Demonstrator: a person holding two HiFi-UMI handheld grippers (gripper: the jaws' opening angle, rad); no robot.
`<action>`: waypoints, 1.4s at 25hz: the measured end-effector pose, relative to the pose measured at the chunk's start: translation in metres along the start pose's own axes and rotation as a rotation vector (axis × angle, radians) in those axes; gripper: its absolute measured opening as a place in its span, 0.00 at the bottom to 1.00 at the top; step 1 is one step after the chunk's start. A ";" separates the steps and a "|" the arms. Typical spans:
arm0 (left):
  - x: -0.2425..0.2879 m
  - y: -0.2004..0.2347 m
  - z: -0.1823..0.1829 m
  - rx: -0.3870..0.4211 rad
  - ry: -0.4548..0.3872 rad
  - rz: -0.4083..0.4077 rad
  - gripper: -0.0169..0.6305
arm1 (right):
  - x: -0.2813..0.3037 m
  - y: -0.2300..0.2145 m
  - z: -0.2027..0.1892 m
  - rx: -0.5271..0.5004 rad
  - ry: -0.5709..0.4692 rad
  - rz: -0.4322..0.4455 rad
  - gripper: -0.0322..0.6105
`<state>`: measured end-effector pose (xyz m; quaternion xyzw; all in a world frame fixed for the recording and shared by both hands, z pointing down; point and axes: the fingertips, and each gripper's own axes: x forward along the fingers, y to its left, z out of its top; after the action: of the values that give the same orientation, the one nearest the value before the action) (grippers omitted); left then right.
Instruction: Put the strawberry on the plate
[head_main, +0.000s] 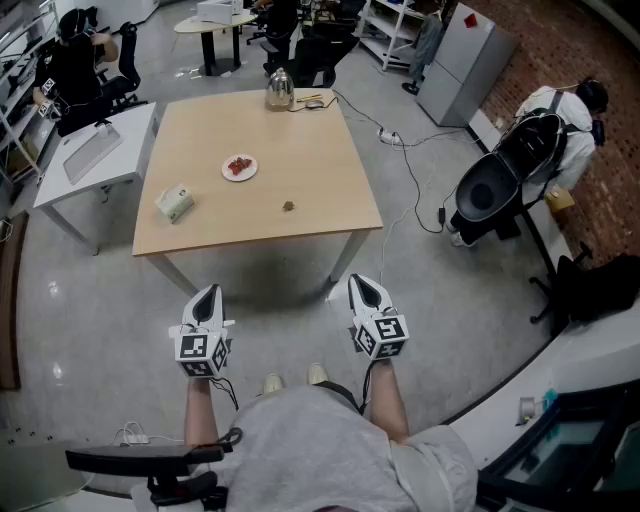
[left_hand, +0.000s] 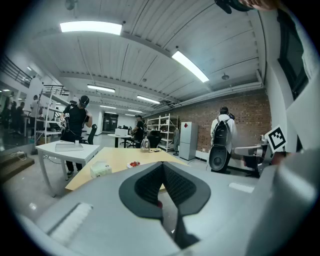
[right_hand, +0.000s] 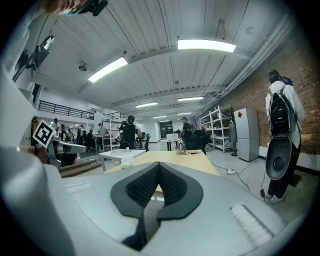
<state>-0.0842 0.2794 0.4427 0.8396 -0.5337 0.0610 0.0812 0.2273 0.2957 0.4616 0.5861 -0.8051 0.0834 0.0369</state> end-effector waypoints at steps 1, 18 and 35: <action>0.001 0.001 0.001 0.000 -0.001 0.000 0.06 | 0.001 0.000 0.000 -0.002 0.004 -0.002 0.06; -0.011 0.029 -0.015 0.012 0.003 -0.054 0.06 | 0.001 0.037 -0.009 0.023 0.001 -0.054 0.06; 0.006 0.064 -0.025 -0.005 0.024 -0.049 0.06 | 0.045 0.062 -0.017 0.013 0.037 -0.027 0.06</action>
<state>-0.1405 0.2524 0.4729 0.8513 -0.5123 0.0678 0.0912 0.1543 0.2753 0.4796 0.5953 -0.7958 0.0990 0.0492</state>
